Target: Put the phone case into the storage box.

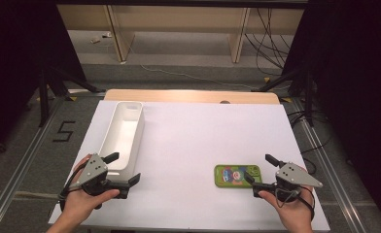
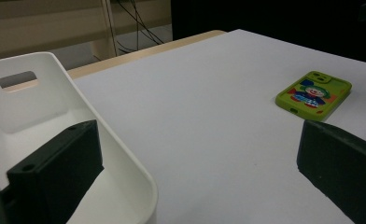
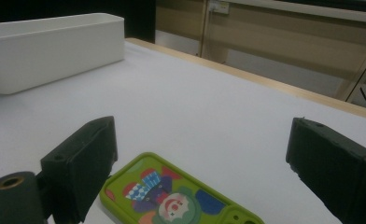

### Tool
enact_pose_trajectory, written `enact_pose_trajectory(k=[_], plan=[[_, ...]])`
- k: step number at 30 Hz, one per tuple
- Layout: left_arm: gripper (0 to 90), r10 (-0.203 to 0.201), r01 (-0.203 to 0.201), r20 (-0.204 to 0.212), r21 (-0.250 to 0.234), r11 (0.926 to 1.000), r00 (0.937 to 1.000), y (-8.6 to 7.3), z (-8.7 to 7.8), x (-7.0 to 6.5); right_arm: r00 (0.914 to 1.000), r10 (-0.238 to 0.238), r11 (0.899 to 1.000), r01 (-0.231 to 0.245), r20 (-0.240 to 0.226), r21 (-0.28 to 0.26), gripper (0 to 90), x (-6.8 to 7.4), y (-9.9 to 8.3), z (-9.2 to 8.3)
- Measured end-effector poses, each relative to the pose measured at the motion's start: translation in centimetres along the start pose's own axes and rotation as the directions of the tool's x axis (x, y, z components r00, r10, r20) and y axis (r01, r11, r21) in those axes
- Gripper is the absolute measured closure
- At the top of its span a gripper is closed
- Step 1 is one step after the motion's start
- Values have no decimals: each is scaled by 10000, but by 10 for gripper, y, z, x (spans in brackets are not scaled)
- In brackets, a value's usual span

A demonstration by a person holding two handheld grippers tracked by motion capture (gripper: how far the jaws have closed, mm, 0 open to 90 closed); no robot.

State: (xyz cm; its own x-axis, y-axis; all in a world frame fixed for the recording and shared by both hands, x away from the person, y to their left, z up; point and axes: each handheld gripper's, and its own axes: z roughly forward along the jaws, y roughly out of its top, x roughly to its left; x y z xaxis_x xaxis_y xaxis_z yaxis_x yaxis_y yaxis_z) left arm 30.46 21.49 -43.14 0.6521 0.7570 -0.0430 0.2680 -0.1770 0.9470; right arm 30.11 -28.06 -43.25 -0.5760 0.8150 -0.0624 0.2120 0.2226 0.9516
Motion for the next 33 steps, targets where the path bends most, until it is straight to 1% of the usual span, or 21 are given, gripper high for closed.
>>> enact_pose_trajectory(k=[8, 12, 13, 14, 16, 18, 20, 21, 23, 24, 25, 27, 28, 29, 33], plan=[[0, -64, 64, -58, 37, 10000, 10000, -1, 0, 0, 10000, 26, 10000, -27, -67, -40, 100, -2, -1, 3], [0, -60, 61, -61, 37, 10000, 10000, -1, 0, 0, 10000, -11, 10000, 11, 53, -74, 108, -2, 0, 2], [0, -76, 76, -56, 31, 10000, 10000, -1, 0, 0, 10000, -12, 9999, 13, 83, -109, 123, -2, 0, 2], [0, -89, 89, -47, 25, 10000, 9999, -1, -1, 0, 9998, 17, 9998, -13, 192, -205, 157, -2, 0, 2], [0, -76, 76, -42, 21, 10000, 10000, -1, -1, 1, 9993, 94, 9997, -85, 374, -225, 192, -3, 0, 1], [0, -101, 101, -56, -9, 9999, 9999, 0, -1, 1, 9982, 63, 9996, -46, 599, -277, 287, -4, 1, 0], [0, -65, 65, -23, -28, 10000, 10000, 0, -1, 1, 9966, 11, 9993, 20, 825, -375, 411, -5, 2, -3], [0, -77, 77, -24, -28, 10000, 10000, -1, -2, 0, 9965, 13, 9991, 22, 841, -422, 459, -5, 2, -5], [0, -17, 17, -5, -66, 10000, 10000, 0, -2, 0, 9964, -37, 9994, 66, 848, -335, 584, -5, 4, -8], [0, -17, 17, -5, -66, 10000, 10000, 0, -2, 0, 9964, -37, 9994, 66, 848, -335, 584, -5, 4, -8], [0, -4, 4, -11, -83, 10000, 10000, 0, -2, 0, 9966, -24, 9998, 42, 828, -219, 734, -4, 5, -10], [0, -31, 31, -17, -83, 10000, 10000, -1, -2, 0, 9956, -70, 10000, 67, 934, 39, 842, -3, 6, -13], [0, -31, 31, -17, -83, 10000, 10000, -1, -2, 0, 9956, -70, 10000, 67, 934, 39, 842, -3, 6, -13], [0, -15, 15, -17, -107, 9999, 10000, 0, -3, 1, 9957, -86, 9996, 60, 918, 285, 900, -2, 7, -14], [0, 16, -16, -31, -96, 10000, 10000, 0, -3, 1, 9958, -141, 9962, 62, 903, 874, 900, 0, 7, -14]])
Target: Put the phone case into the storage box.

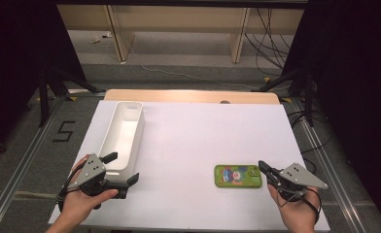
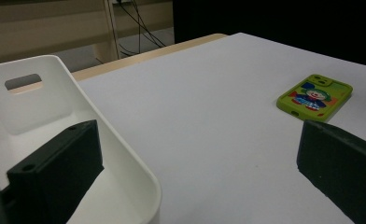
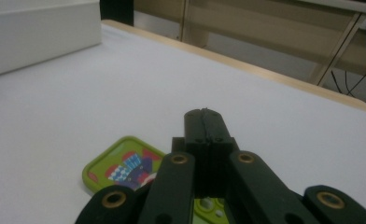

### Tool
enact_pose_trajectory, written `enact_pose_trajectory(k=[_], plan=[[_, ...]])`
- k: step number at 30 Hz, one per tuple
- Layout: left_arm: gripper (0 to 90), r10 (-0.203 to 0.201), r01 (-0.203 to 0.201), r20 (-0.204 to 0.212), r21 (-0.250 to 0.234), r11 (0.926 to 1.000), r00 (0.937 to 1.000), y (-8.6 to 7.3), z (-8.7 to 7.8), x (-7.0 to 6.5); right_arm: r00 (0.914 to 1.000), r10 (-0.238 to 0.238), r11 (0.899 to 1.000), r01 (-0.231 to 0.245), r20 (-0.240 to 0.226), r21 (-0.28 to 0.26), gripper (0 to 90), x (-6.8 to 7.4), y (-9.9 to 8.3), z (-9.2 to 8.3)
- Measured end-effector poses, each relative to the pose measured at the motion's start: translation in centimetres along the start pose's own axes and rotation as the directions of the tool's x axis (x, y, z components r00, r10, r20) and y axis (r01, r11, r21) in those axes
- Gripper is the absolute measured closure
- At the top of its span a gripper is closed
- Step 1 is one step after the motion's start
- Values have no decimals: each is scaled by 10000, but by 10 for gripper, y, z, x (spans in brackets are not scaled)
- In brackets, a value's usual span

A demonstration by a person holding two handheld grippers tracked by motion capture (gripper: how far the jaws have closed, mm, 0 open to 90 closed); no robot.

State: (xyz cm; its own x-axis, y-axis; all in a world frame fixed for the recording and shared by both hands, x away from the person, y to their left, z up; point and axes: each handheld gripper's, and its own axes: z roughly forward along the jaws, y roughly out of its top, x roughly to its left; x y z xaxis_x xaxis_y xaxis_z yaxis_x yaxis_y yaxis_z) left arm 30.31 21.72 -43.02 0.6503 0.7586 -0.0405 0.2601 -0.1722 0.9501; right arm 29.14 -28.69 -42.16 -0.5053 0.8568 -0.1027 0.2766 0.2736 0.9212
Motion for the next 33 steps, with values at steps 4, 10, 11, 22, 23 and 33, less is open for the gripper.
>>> enact_pose_trajectory(k=[4, 10, 11, 22, 23, 33], plan=[[0, -18, 18, 19, 8, 10000, 10000, 0, 1, 0, 10000, -65, 9991, 67, -51, 420, 900, 0, 0, 1], [1, -34, 34, 58, -13, 10000, 10000, 0, 1, 0, 9996, 187, 9887, -151, -227, 1489, 900, 1, -3, 5], [1, -11, 11, 61, -1, 10000, 10000, 0, 1, 0, 9994, 228, 9862, -183, -252, 1646, 900, 1, -4, 6], [2, 12, -12, 81, 11, 10000, 10000, 0, 1, 0, 9952, 852, 9161, -590, -487, 3965, 900, 3, -12, 15], [2, 8, -8, 80, 11, 10000, 10000, 0, 1, 0, 9941, 944, 9025, -629, -532, 4261, 900, 4, -13, 16], [2, 28, -28, 65, 15, 10000, 10000, 0, 1, 0, 9936, 484, 8743, 71, -1017, 4853, 900, 4, -13, 22]])
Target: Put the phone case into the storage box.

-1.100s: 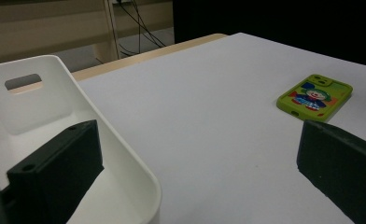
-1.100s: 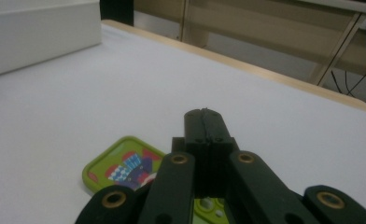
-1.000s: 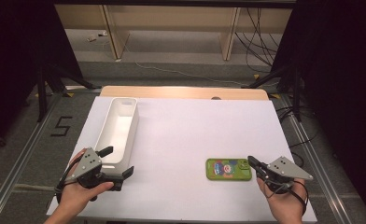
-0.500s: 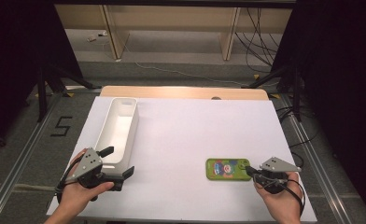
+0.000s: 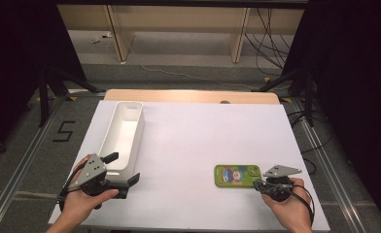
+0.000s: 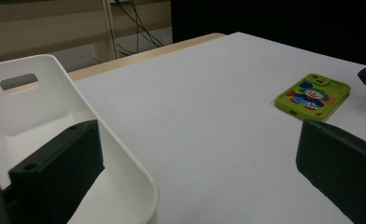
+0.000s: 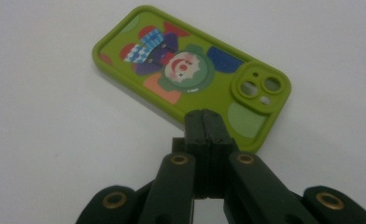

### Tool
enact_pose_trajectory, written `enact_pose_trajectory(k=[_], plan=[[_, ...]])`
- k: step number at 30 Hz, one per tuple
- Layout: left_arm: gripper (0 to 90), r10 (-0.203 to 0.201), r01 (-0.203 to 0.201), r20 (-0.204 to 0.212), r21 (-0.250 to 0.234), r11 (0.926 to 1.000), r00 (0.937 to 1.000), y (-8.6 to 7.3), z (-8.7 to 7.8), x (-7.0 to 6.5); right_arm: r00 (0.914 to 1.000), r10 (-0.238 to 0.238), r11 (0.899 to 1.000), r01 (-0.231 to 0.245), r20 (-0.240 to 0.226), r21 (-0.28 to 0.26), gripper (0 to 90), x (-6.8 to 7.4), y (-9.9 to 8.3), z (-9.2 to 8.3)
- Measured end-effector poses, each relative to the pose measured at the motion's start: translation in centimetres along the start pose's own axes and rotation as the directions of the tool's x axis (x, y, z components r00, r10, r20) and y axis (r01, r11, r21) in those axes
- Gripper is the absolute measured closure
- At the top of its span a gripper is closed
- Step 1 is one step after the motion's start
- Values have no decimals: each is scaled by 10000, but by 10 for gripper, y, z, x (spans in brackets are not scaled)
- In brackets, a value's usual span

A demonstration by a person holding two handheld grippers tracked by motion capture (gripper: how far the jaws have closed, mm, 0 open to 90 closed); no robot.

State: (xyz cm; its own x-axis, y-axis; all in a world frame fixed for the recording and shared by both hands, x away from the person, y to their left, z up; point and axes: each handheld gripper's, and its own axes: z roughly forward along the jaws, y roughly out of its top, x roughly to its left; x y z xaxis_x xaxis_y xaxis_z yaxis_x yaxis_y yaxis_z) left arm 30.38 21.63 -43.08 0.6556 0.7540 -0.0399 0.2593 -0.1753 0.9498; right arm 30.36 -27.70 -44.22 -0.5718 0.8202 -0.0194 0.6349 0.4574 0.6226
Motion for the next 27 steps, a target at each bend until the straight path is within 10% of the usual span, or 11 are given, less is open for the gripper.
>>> enact_pose_trajectory(k=[5, 10, 21, 27], plan=[[2, 25, -25, -51, 34, 10000, 10000, 0, 0, 0, 9720, -2350, 9715, 2348, 34, 324, 777, 0, 19, 0], [2, 14, -14, -41, 26, 10000, 10000, 0, 0, 0, 9373, -3485, 9352, 3483, -83, 644, 647, -6, 42, 1], [2, 24, -24, -18, 35, 10000, 10000, 0, 0, -1, 9171, -3974, 9039, 3971, -316, 1587, 489, -17, 47, 0], [2, 7, -7, -30, 41, 10000, 10000, -1, 0, -1, 9284, -3697, 9094, 3698, -370, 1905, 400, -20, 41, 2]])
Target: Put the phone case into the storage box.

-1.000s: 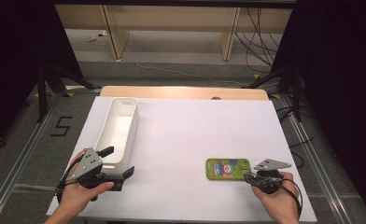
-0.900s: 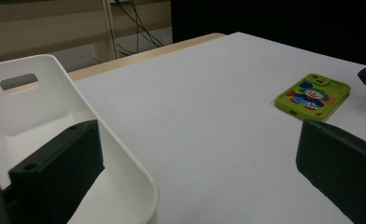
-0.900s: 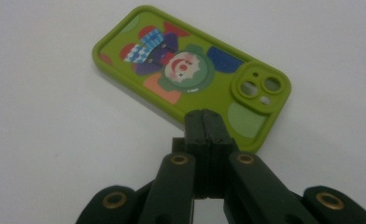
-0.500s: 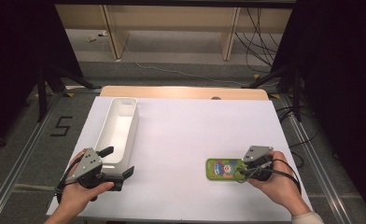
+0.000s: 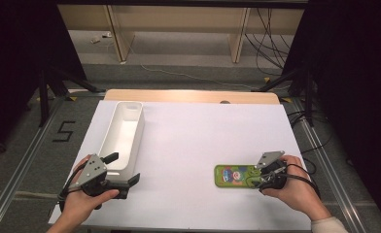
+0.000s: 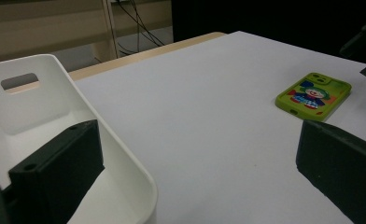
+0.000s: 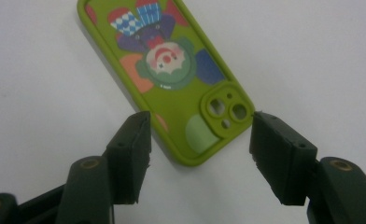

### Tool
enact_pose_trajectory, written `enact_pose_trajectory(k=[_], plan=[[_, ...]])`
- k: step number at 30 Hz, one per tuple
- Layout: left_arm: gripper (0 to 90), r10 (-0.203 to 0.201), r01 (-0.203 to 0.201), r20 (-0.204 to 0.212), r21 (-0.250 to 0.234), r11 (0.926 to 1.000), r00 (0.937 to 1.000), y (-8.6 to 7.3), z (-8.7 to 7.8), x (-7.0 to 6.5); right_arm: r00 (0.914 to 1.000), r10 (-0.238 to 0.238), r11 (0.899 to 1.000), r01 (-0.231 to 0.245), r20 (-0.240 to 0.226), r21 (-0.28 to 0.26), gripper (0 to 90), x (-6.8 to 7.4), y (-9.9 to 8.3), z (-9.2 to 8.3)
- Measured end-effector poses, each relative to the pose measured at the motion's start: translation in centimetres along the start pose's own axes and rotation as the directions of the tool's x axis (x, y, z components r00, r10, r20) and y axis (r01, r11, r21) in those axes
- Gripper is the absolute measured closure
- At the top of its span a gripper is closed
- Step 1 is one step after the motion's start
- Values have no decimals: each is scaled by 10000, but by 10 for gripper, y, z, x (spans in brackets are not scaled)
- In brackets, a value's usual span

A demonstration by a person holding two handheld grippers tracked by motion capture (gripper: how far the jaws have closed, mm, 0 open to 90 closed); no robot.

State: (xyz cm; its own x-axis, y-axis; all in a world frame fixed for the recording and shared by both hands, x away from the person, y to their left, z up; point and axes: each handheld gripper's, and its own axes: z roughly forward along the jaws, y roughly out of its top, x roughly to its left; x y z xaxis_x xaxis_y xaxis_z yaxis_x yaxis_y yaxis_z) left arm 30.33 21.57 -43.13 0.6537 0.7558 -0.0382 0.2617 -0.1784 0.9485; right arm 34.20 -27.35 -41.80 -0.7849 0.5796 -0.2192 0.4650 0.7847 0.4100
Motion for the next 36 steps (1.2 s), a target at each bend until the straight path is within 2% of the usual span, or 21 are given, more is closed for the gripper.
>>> enact_pose_trajectory(k=[2, 3, 4, 5, 6, 8, 9, 11, 12, 13, 14, 18, 28, 36], plan=[[2, -8, 8, -12, -10, 10000, 10000, 0, 0, 0, 9999, 53, 9999, -51, -104, 138, 444, 1, -3, 2], [2, -5, 5, -13, -20, 10000, 10000, 0, -1, 0, 9994, 192, 9995, -185, -281, 274, 545, 3, -4, 3], [2, -2, 2, -16, -17, 10000, 10000, 0, -1, 0, 9973, 546, 9973, -521, -482, 518, 722, 4, -6, 5], [2, 4, -4, -17, -15, 10000, 10000, 0, 0, 0, 9973, 546, 9973, -521, -482, 518, 722, 4, -6, 5], [2, -1, 1, -17, -15, 10000, 10000, 0, 0, 0, 9923, 1012, 9913, -945, -721, 912, 873, 6, -9, 7], [2, 7, -7, -18, -18, 10000, 10000, 0, -1, 0, 9897, 1156, 9881, -1059, -842, 1117, 900, 7, -10, 9], [2, 12, -12, -25, -25, 10000, 10000, 0, -1, 0, 9807, 1674, 9772, -1515, -1006, 1487, 900, 8, -12, 14], [2, 12, -12, -23, -26, 10000, 10000, 0, -1, 0, 9744, 1986, 9669, -1771, -1058, 1836, 900, 8, -12, 19], [2, 8, -8, -22, -23, 10000, 10000, 0, -1, 0, 9744, 1986, 9669, -1771, -1058, 1836, 900, 8, -12, 19], [2, 8, -8, -22, -20, 10000, 10000, 0, -1, 0, 9702, 2173, 9585, -1913, -1071, 2115, 900, 9, -11, 23], [2, 8, -8, -22, -20, 10000, 10000, 0, -1, 0, 9685, 2229, 9553, -1943, -1107, 2230, 900, 8, -11, 25], [2, 10, -10, -12, -22, 10000, 10000, 0, -1, 0, 9657, 2388, 9466, -2082, -1018, 2461, 900, 5, -7, 30], [2, -9, 9, 9, -21, 10000, 10000, 0, -1, 0, 9664, 2485, 9396, -2240, -660, 2587, 900, -7, 0, 36], [2, -29, 29, 25, -18, 10000, 10000, 0, 0, 0, 9617, 2715, 9308, -2527, -367, 2643, 900, -25, 11, 44]])
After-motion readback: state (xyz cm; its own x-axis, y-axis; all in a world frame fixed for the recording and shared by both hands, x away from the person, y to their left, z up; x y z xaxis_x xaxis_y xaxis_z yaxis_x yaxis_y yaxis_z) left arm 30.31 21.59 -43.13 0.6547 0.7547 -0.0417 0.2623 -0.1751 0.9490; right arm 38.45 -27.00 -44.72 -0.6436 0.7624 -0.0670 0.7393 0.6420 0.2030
